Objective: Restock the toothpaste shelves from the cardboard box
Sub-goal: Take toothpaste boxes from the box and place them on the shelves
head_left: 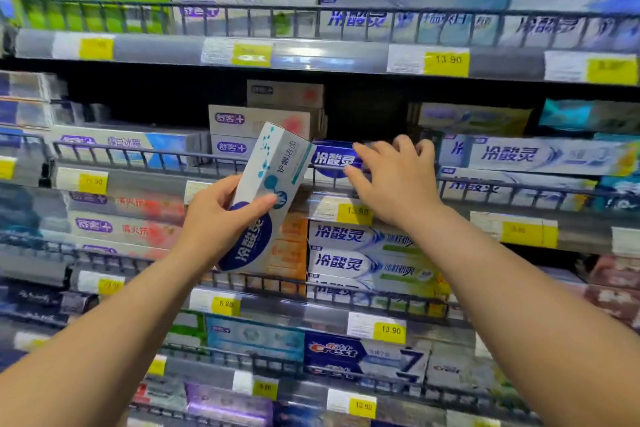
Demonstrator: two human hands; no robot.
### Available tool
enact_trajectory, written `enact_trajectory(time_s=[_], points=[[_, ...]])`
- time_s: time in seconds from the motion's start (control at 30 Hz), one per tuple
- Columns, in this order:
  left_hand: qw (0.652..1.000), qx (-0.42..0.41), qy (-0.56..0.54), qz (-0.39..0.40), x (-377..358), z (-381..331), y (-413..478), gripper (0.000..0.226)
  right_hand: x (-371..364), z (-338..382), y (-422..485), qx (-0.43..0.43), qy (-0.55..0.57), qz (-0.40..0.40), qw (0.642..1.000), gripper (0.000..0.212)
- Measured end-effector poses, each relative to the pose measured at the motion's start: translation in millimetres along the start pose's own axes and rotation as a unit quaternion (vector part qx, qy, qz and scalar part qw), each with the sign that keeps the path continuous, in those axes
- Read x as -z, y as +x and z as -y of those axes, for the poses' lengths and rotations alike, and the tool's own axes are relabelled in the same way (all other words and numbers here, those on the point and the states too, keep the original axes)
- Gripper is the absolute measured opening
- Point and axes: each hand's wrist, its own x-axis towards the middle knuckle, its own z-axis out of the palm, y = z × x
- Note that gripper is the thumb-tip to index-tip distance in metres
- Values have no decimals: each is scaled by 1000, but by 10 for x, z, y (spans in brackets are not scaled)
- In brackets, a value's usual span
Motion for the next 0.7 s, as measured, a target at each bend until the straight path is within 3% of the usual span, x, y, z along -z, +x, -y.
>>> enact_trajectory(time_s=[0.23, 0.3, 0.37, 0.43, 0.53, 0.7], points=[[999, -3, 21, -29, -76, -78, -65, 40, -77, -76, 176, -24, 73, 141, 987, 60], [998, -17, 39, -37, -113, -132, -68, 43, -84, -93, 166, -17, 84, 150, 985, 61], [996, -48, 66, -48, -171, -240, -55, 44, -74, -136, 78, -5, 97, 97, 991, 60], [987, -103, 109, -60, -248, -403, -13, 44, -36, -223, -76, -9, 111, -9, 994, 52], [946, -223, 225, -70, -400, -686, 129, 52, -6, -425, -355, -37, 142, -120, 982, 33], [865, -336, 371, -26, -723, -921, 408, 61, -35, -626, -575, -53, 123, -86, 987, 22]])
